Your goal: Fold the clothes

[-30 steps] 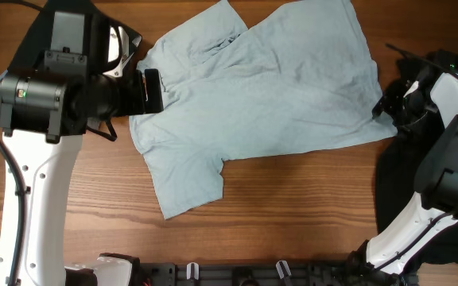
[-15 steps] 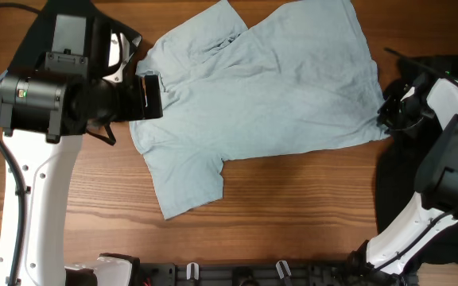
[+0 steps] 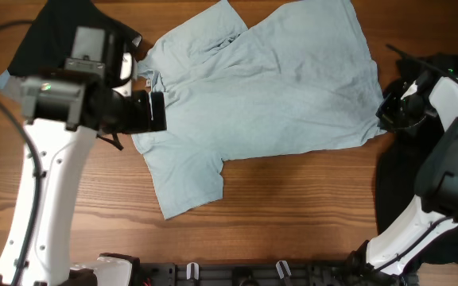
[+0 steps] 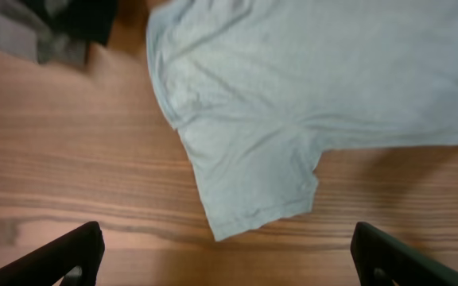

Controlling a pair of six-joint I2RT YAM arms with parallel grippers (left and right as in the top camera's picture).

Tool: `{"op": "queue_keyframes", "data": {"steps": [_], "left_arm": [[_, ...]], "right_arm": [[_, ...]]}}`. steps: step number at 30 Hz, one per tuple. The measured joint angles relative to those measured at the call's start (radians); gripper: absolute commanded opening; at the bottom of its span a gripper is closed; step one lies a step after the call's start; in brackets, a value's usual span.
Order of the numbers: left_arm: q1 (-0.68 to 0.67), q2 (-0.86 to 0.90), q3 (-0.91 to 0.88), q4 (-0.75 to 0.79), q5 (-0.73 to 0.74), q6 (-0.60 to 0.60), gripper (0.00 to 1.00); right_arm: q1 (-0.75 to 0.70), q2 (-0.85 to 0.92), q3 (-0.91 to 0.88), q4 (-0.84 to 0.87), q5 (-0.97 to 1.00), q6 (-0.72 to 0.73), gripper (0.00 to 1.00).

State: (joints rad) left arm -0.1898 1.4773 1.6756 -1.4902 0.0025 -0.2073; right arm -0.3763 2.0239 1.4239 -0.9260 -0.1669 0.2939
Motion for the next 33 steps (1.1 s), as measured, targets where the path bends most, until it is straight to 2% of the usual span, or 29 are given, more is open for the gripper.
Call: {"op": "queue_keyframes", "data": {"steps": [3,7,12,15,16,18,19,23,25,27,28,29,30,33], "left_arm": [[0.000,0.000,-0.129,0.071,0.012,-0.034,0.87],[0.000,0.002,-0.375,0.241,0.041,-0.081,0.85],[0.000,0.004,-0.658,0.366,0.060,-0.151,0.77],[0.000,0.005,-0.799,0.448,0.084,-0.192,0.69],[0.000,0.004,-0.834,0.492,0.096,-0.200,0.67],[0.000,0.005,-0.912,0.588,0.125,-0.225,0.56],[0.000,0.005,-0.942,0.623,0.143,-0.234,0.53],[0.002,0.006,-0.984,0.700,0.199,-0.259,0.50],[0.003,0.006,-0.984,0.722,0.209,-0.263,0.46],[0.003,0.006,-0.985,0.741,0.217,-0.268,0.48],[0.003,0.006,-0.985,0.746,0.217,-0.273,0.55],[0.003,0.006,-0.985,0.755,0.220,-0.285,0.68],[0.003,0.006,-0.985,0.757,0.222,-0.296,0.74],[0.003,0.017,-0.985,0.738,0.230,-0.356,0.76]], "right_arm": [[0.000,-0.050,0.000,-0.019,-0.024,0.000,0.04],[0.000,-0.097,0.007,-0.032,-0.050,0.000,0.04],[0.000,-0.100,0.008,-0.035,-0.061,-0.007,0.04],[0.000,-0.100,0.008,-0.036,-0.062,-0.011,0.04],[0.000,-0.100,0.008,-0.035,-0.062,-0.011,0.04],[0.000,-0.100,0.008,-0.035,-0.062,-0.011,0.04],[0.000,-0.100,0.008,-0.037,-0.062,-0.011,0.04],[0.000,-0.100,0.008,-0.039,-0.063,-0.011,0.04],[0.000,-0.100,0.008,-0.039,-0.063,-0.011,0.04],[0.000,-0.100,0.008,-0.040,-0.063,-0.011,0.04],[0.000,-0.100,0.008,-0.042,-0.063,-0.011,0.04],[0.000,-0.100,0.008,-0.043,-0.063,-0.011,0.04],[0.000,-0.100,0.008,-0.047,-0.063,-0.011,0.04],[0.000,-0.100,0.008,-0.053,-0.063,-0.011,0.04]]}}
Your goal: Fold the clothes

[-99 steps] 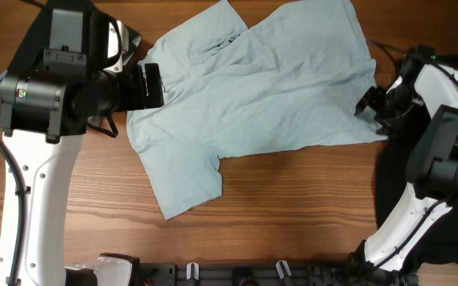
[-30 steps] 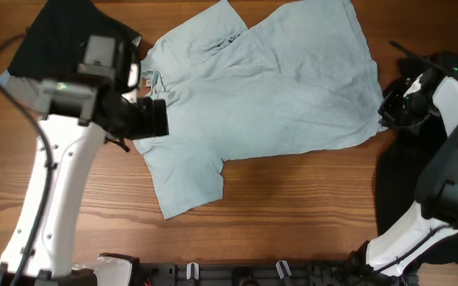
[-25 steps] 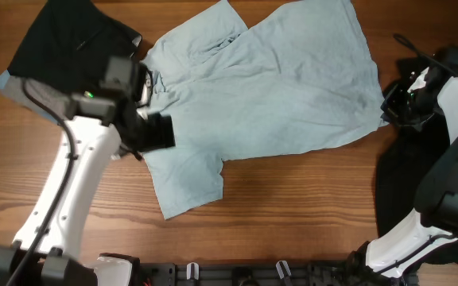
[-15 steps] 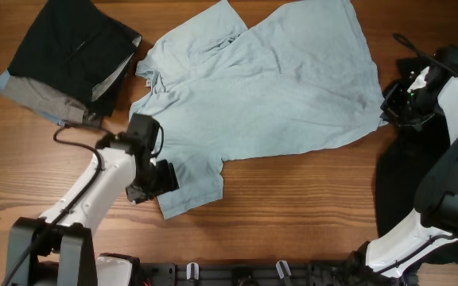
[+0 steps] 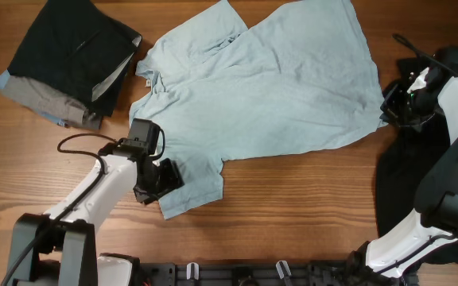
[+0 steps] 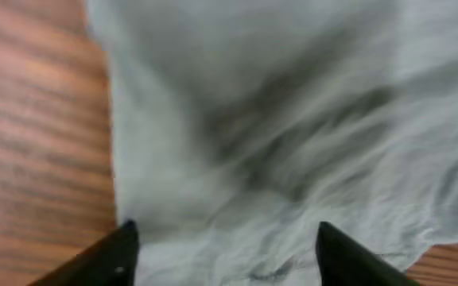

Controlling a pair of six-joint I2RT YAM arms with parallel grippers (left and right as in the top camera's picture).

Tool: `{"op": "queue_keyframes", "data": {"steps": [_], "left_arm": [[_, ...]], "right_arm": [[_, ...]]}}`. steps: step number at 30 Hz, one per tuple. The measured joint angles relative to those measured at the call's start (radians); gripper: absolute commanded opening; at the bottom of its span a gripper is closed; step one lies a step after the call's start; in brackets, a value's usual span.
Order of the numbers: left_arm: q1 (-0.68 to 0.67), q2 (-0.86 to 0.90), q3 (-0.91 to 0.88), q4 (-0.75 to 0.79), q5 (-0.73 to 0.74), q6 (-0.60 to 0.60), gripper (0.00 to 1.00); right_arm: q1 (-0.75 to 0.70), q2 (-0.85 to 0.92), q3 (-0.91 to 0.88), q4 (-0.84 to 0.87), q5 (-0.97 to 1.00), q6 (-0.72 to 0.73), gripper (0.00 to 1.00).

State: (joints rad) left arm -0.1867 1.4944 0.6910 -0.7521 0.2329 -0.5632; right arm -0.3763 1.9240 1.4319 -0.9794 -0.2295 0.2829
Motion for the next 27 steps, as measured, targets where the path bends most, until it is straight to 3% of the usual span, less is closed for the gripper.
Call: {"op": "queue_keyframes", "data": {"steps": [7,9,17,24,27], "left_arm": [[0.000,0.013,0.000,-0.051,0.002,-0.132,0.79],[0.000,0.013,0.000,-0.048,0.001,-0.164,0.75],[0.000,0.014,0.000,0.050,0.001,-0.242,0.05],[0.005,0.015,0.000,0.060,-0.003,-0.224,0.04],[0.016,0.013,0.020,-0.039,0.002,-0.201,0.04]], "right_arm": [[0.000,0.000,0.000,-0.004,0.000,0.000,0.04],[0.000,0.000,0.000,-0.004,0.000,0.000,0.04],[0.000,0.000,0.000,-0.004,-0.002,0.000,0.04],[0.000,0.000,0.000,-0.006,-0.003,0.000,0.04],[0.000,-0.003,0.000,-0.024,-0.003,0.000,0.04]]}}
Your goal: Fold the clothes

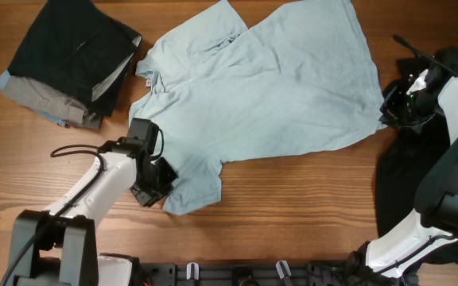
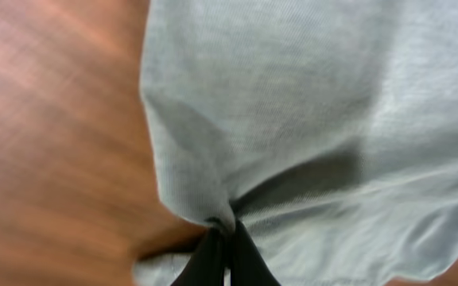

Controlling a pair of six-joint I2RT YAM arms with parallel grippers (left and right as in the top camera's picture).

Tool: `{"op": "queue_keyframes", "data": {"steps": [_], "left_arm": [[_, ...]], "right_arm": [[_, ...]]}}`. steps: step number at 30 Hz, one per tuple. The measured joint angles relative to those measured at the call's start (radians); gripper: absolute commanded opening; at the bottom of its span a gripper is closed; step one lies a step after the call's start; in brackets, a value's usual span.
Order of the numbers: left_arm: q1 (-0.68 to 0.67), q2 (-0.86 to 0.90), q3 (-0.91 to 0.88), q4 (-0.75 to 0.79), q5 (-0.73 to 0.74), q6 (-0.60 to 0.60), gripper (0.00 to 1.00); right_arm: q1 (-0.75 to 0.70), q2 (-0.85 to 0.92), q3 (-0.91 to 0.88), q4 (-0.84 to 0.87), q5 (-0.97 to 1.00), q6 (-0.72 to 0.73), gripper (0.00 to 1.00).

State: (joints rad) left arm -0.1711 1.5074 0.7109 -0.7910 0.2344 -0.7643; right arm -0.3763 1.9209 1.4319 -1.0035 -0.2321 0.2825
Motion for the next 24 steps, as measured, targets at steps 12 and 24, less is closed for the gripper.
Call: {"op": "queue_keyframes", "data": {"steps": [12,24], "left_arm": [[0.034,-0.282,0.333,-0.398,0.000,0.105,0.04],[0.034,-0.604,0.349,-0.639,0.016,0.079,0.04]], "right_arm": [[0.000,-0.328,0.002,-0.144,0.093,0.048,0.04],[-0.004,-0.523,0.003,-0.231,0.233,0.073,0.04]]}}
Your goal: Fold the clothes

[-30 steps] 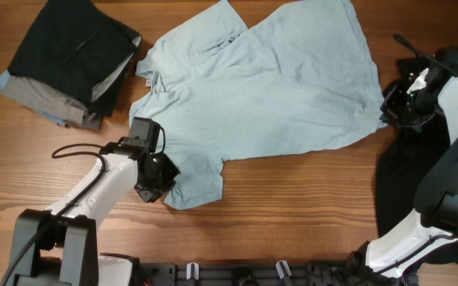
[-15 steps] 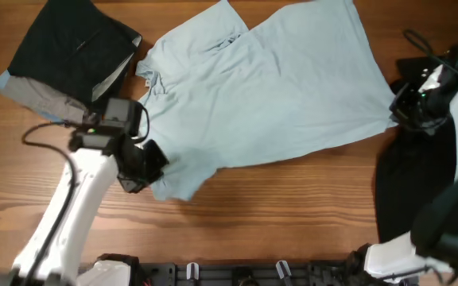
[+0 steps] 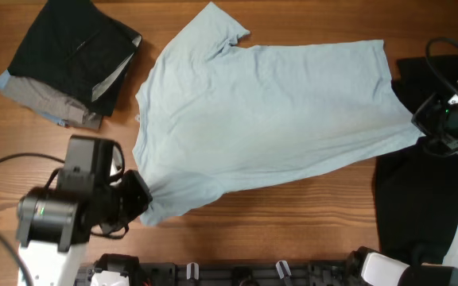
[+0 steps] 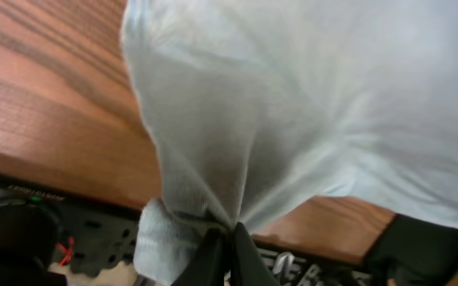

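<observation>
A light blue T-shirt (image 3: pixel 269 111) lies spread across the table, drawn taut between the two arms. My left gripper (image 3: pixel 139 199) is at the shirt's lower left, raised off the wood. In the left wrist view it (image 4: pixel 229 238) is shut on a bunched sleeve, and the cloth (image 4: pixel 308 103) fans out from the pinch. My right gripper (image 3: pixel 429 127) is at the shirt's right corner, which stretches to it; it looks shut on that corner. There is no right wrist view.
A stack of folded dark and grey clothes (image 3: pixel 70 56) sits at the back left. A black garment (image 3: pixel 420 206) lies at the right under the right arm. The table's front edge has a black rail (image 3: pixel 237 274). Bare wood (image 3: pixel 308 214) shows in front of the shirt.
My left gripper, still shut on the sleeve, has risen and moved toward the front edge. The right gripper has moved right. The shirt has shifted right and is stretched flatter.
My left gripper first hung open high over the sleeve. Then it was down on the sleeve, jaws apart. Then it was shut on the sleeve at the table. The right gripper stayed at the shirt's right edge. Now the shirt is stretched between both.
</observation>
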Controlling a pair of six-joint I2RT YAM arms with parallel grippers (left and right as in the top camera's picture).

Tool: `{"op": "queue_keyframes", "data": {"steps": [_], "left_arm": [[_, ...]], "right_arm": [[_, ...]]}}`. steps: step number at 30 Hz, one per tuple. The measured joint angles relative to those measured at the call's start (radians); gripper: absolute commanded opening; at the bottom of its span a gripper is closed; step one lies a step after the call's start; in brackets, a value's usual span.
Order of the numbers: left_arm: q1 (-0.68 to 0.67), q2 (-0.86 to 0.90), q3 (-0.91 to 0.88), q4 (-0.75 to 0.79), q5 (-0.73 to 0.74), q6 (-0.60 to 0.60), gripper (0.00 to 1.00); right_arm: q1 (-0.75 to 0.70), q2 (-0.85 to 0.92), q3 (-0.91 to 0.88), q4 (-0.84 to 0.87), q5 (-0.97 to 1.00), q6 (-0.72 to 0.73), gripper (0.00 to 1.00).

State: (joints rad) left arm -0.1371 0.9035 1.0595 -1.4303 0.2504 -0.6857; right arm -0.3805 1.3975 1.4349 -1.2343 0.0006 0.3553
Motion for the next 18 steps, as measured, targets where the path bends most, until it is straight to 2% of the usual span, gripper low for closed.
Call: {"op": "queue_keyframes", "data": {"steps": [4,9,18], "left_arm": [[0.000,-0.062,0.000,0.099,0.004,-0.012,0.04],[0.000,-0.041,0.000,0.286,0.006,-0.012,0.04],[-0.002,0.202,0.000,0.474,0.006,0.024,0.04]], "right_arm": [[-0.001,0.001,0.000,0.014,0.001,0.000,0.04],[-0.001,0.027,0.000,0.057,0.001,0.000,0.04],[-0.001,0.135,0.000,0.144,0.000,0.008,0.04]]}}
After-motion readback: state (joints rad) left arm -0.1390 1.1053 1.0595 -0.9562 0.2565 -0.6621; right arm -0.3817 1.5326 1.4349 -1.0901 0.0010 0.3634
